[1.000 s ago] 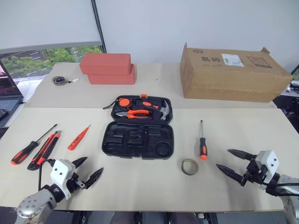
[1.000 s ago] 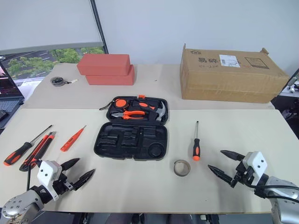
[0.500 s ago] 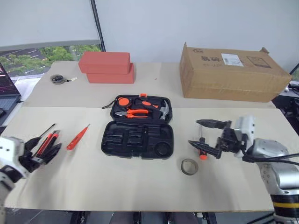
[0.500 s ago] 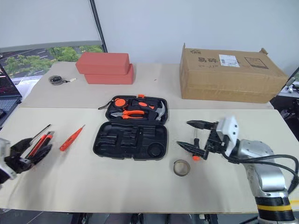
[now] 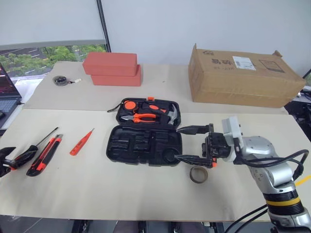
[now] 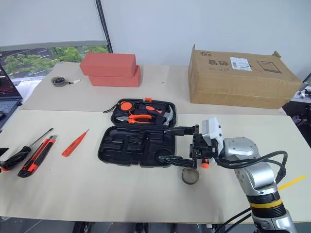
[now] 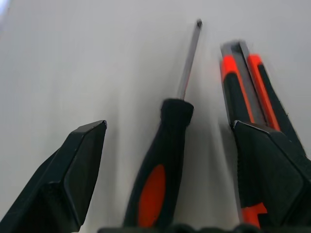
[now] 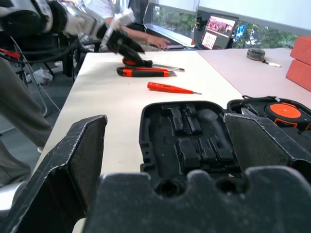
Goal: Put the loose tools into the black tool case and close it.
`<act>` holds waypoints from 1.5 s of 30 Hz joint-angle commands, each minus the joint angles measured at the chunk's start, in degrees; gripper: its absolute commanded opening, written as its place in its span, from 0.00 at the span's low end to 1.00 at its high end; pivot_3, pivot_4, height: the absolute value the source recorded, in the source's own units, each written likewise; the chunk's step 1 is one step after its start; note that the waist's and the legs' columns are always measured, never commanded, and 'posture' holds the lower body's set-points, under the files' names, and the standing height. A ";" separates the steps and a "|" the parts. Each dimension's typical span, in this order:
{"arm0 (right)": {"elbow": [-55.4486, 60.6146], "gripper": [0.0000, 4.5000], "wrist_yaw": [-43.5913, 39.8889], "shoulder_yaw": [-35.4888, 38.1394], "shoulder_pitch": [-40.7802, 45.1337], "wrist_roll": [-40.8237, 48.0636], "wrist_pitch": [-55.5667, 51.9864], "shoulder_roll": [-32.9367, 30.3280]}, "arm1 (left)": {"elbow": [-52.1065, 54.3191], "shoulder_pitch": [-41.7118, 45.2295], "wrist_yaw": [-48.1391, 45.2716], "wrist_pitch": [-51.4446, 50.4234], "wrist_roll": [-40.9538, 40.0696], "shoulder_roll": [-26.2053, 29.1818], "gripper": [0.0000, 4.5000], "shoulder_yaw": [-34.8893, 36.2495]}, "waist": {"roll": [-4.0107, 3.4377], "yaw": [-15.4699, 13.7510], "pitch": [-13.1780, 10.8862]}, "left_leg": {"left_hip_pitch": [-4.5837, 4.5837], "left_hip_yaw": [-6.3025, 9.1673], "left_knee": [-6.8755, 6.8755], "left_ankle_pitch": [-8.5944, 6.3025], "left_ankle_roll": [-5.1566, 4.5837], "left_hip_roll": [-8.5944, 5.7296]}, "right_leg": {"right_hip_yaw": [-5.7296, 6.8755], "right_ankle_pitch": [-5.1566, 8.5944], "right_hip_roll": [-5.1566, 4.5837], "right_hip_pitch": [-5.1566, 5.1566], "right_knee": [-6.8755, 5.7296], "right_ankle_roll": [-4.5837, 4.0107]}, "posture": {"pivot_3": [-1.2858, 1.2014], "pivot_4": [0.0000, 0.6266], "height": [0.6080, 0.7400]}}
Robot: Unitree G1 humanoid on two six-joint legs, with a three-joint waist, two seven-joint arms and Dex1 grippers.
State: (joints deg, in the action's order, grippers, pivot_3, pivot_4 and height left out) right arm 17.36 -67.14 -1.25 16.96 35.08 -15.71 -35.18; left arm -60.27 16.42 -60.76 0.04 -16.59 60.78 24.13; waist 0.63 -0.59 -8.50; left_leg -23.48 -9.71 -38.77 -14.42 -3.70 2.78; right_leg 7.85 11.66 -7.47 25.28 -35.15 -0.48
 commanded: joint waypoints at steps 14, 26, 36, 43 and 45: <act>3.39 0.99 2.78 2.00 1.40 3.73 -1.20 1.21 | -13.78 2.15 2.07 5.83 5.74 2.83 1.00 -1.95 | 0.08 0.62 0.03 | 0.16 0.02 -0.02 0.00 -0.01 0.06 | -0.09 0.02 -0.12 0.01 -0.22 -0.04 | 0.52 0.24 0.79; 3.00 1.00 3.68 1.45 4.25 4.41 -2.82 2.17 | -14.83 -0.13 3.02 6.84 5.14 2.74 0.27 -0.61 | 0.08 1.55 0.03 | 0.35 0.00 -0.01 0.01 0.01 0.22 | -0.17 0.18 -0.10 0.23 -0.88 -0.28 | 0.52 0.24 0.79; 2.85 1.00 4.33 2.31 4.28 3.99 -3.00 2.61 | -12.94 5.16 -5.32 7.61 -1.58 4.16 0.22 5.82 | 0.30 1.33 0.06 | 0.15 -0.02 -0.02 0.04 0.04 0.20 | -0.13 0.17 -0.09 0.50 -0.93 -0.32 | 0.52 0.24 0.79; -0.16 1.00 4.06 5.96 3.97 2.82 -2.02 0.39 | 5.53 19.73 -22.31 1.04 -5.20 2.70 0.22 0.44 | 1.10 -0.56 0.35 | -0.35 0.04 -0.25 0.25 0.36 0.06 | 0.32 0.08 -0.06 0.64 -0.89 -0.48 | 0.52 0.24 0.79; -0.88 1.00 4.10 6.64 3.56 2.26 -1.59 -0.01 | 12.39 21.86 -24.33 -0.64 -4.97 0.18 0.22 -3.21 | 1.09 -0.44 0.38 | -0.37 0.02 -0.26 0.28 0.31 0.02 | 0.34 0.04 -0.07 0.54 -0.78 -0.38 | 0.52 0.24 0.79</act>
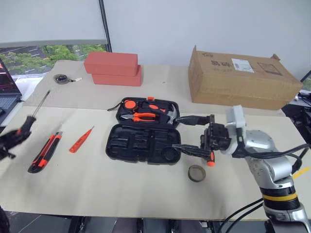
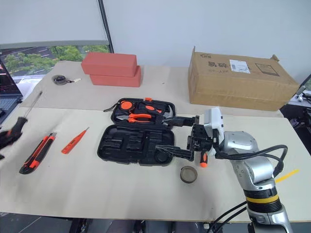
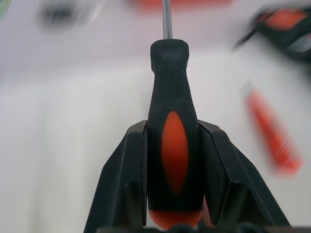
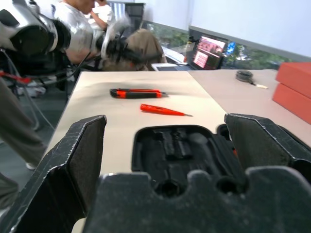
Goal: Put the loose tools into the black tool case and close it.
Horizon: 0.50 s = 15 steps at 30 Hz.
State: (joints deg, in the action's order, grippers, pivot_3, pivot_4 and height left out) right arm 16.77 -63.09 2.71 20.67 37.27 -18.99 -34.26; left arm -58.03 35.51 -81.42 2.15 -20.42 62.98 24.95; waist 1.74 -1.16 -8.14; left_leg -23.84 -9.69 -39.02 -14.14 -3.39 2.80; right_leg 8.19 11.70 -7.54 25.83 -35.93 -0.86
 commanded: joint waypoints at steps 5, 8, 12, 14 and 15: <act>-0.75 1.00 1.46 4.95 -2.94 -0.61 2.10 -1.71 | 17.36 9.84 -7.61 1.74 4.34 -10.23 0.22 -15.85 | -0.32 0.53 0.10 | 0.18 -0.05 -0.01 0.22 -0.56 -0.14 | -0.07 0.02 0.09 -0.61 -0.10 0.03 | 0.52 0.24 0.79; -0.55 1.00 2.69 6.17 -4.79 -1.60 2.75 -2.15 | 14.87 15.24 -8.96 5.89 8.06 -14.90 0.22 -21.31 | -0.24 0.59 0.05 | 0.10 0.01 -0.03 0.32 -0.55 -0.09 | 0.07 0.08 0.28 -0.63 -0.10 0.09 | 0.52 0.24 0.79; 1.24 1.00 4.40 8.49 -9.06 -2.70 3.53 -2.80 | 8.41 21.05 -11.06 14.28 13.38 -21.05 0.22 -29.49 | -0.24 0.85 0.05 | 0.10 0.02 -0.04 0.36 -0.52 -0.01 | 0.08 0.11 0.38 -0.62 -0.08 0.14 | 0.52 0.24 0.79; 2.40 1.00 5.32 9.41 -11.58 -3.51 4.10 -3.14 | 5.29 22.73 -11.08 18.12 15.33 -23.21 0.22 -32.38 | -0.25 0.96 0.06 | 0.14 0.01 -0.04 0.36 -0.53 -0.01 | 0.05 0.12 0.37 -0.63 -0.08 0.14 | 0.52 0.24 0.79; 3.13 1.00 6.20 10.18 -13.40 -4.29 4.41 -3.37 | 3.31 23.77 -11.08 20.39 16.79 -24.72 0.22 -33.61 | -0.25 1.08 0.06 | 0.13 0.03 -0.04 0.36 -0.53 -0.02 | 0.05 0.12 0.36 -0.64 -0.09 0.14 | 0.52 0.24 0.79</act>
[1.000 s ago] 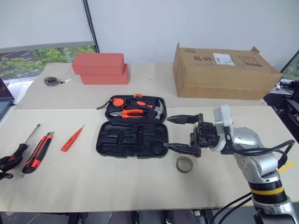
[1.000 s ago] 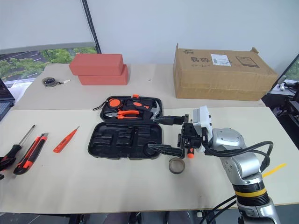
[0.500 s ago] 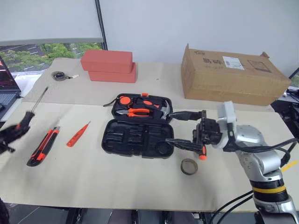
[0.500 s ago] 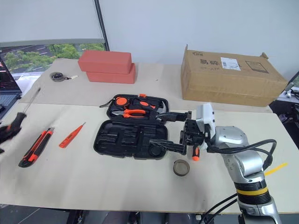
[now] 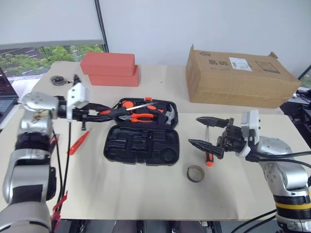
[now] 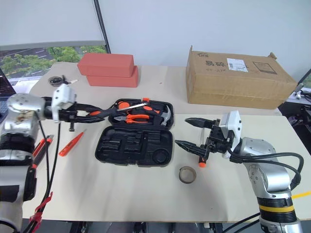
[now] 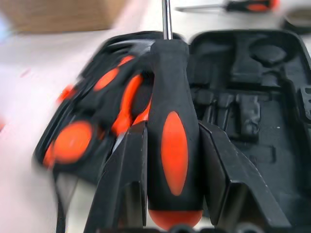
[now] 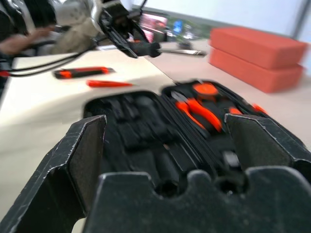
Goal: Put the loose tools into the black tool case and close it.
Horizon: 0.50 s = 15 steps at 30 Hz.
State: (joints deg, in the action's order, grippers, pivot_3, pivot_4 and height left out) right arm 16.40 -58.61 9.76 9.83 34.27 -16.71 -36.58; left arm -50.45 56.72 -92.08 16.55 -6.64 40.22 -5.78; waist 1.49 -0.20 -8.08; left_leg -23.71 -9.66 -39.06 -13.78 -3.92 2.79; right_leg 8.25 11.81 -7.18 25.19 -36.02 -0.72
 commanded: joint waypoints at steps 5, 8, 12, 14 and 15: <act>6.86 1.00 4.55 5.41 -8.06 -1.82 1.94 -1.17 | -11.17 5.75 -0.09 11.25 6.24 -4.82 0.22 -4.95 | 0.01 0.32 -0.01 | -0.02 0.04 -0.05 -0.07 -0.13 0.02 | -0.03 0.01 -0.01 0.03 0.00 0.01 | 0.52 0.24 0.79; 9.39 1.00 6.81 7.82 -13.20 -2.60 1.70 -1.10 | -14.76 7.90 4.22 12.35 10.32 -5.78 0.22 -6.53 | 0.02 0.02 -0.02 | -0.06 0.20 -0.10 -0.24 -0.47 0.02 | 0.03 0.01 -0.02 -0.02 0.02 0.02 | 0.52 0.24 0.79; 11.10 1.00 8.58 9.00 -15.82 -2.20 1.77 -0.94 | -16.81 9.01 5.69 13.16 12.27 -6.32 0.22 -6.69 | 0.02 -0.27 -0.02 | -0.05 0.22 -0.13 -0.27 -0.54 0.00 | 0.00 0.01 -0.07 -0.03 0.01 0.02 | 0.52 0.24 0.79; 11.37 1.00 8.80 9.05 -16.50 -2.16 2.10 -0.90 | -17.39 8.95 6.12 13.70 13.06 -6.68 0.22 -6.83 | 0.02 -0.23 -0.02 | -0.05 0.21 -0.15 -0.28 -0.57 0.01 | 0.00 0.01 -0.08 -0.03 0.01 0.02 | 0.52 0.24 0.79; 11.38 1.00 8.83 8.98 -16.61 -2.21 2.23 -0.87 | -17.57 8.82 5.84 14.15 13.37 -6.84 0.22 -6.92 | 0.02 -0.30 -0.02 | -0.05 0.22 -0.15 -0.27 -0.59 0.01 | 0.00 0.01 -0.09 -0.03 0.01 0.02 | 0.52 0.24 0.79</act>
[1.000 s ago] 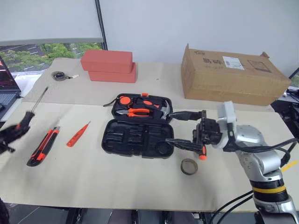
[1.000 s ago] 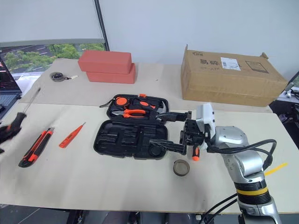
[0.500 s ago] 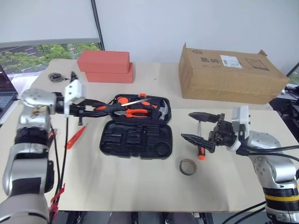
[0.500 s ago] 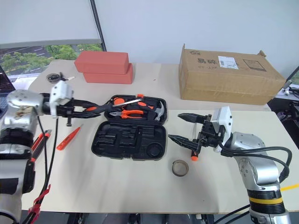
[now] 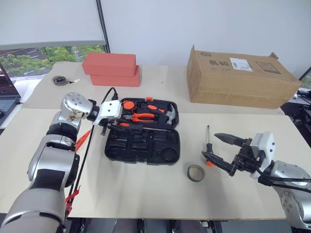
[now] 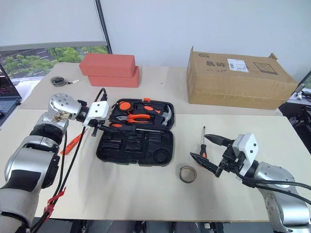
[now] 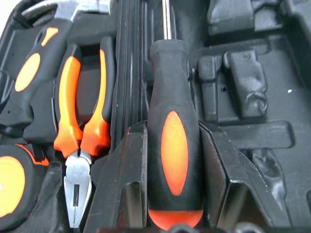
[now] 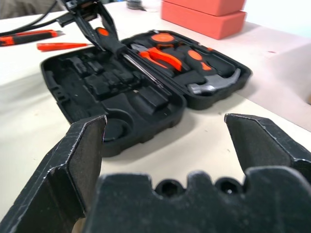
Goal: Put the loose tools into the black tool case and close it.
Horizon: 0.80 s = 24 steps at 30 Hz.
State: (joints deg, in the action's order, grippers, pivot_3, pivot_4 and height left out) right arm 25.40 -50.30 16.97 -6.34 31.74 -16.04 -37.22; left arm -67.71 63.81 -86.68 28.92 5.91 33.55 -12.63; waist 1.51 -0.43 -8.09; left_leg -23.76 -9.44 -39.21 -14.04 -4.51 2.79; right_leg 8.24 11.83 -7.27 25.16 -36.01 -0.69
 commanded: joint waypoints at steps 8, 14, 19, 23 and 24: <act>1.40 1.00 0.32 1.00 0.60 0.25 2.08 -0.33 | -1.59 2.26 3.04 0.59 3.82 -0.80 0.22 -0.34 | 0.00 -0.13 0.00 | -0.01 0.03 0.00 0.00 -0.03 -0.01 | 0.01 0.00 0.00 0.00 0.00 0.00 | 0.52 0.24 0.79; 0.81 1.00 -0.01 0.50 0.52 -0.08 2.83 -0.13 | -2.01 2.64 3.83 0.64 5.07 -0.28 0.22 -0.11 | 0.00 -0.13 0.00 | -0.01 0.03 0.00 0.00 -0.03 -0.01 | 0.02 0.00 0.01 0.00 0.00 0.00 | 0.52 0.24 0.79; 0.50 1.00 0.26 -0.47 1.33 -0.28 3.13 0.07 | -2.38 3.10 4.33 -0.08 5.84 -0.21 0.22 -0.16 | 0.00 -0.12 0.00 | -0.01 0.04 -0.02 0.01 -0.03 -0.01 | 0.01 0.00 0.00 -0.01 -0.01 0.00 | 0.52 0.24 0.79; 0.68 1.00 0.50 -1.01 1.80 -0.19 3.08 0.23 | -2.64 3.58 5.43 -0.49 6.75 -0.07 0.44 -0.52 | 0.00 -0.11 0.00 | -0.01 0.04 -0.03 0.01 -0.03 -0.01 | 0.02 0.00 0.01 0.00 -0.03 0.00 | 0.52 0.24 0.79; 0.69 1.00 0.51 -0.99 1.75 -0.16 3.13 0.21 | -2.67 3.64 5.43 -0.52 6.85 -0.02 0.49 -0.51 | 0.00 -0.12 0.00 | -0.01 0.04 -0.03 0.01 -0.03 0.00 | 0.02 0.00 0.01 0.00 -0.03 0.00 | 0.52 0.24 0.79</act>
State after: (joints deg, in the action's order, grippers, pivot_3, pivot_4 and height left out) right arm 25.18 -49.91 15.40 -5.31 31.61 -14.41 -37.16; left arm -70.69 65.18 -81.84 28.49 12.61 32.69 -13.18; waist 1.51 -0.55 -8.10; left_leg -23.77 -9.40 -39.24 -14.03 -4.54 2.78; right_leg 8.26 11.83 -7.25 25.15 -36.04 -0.70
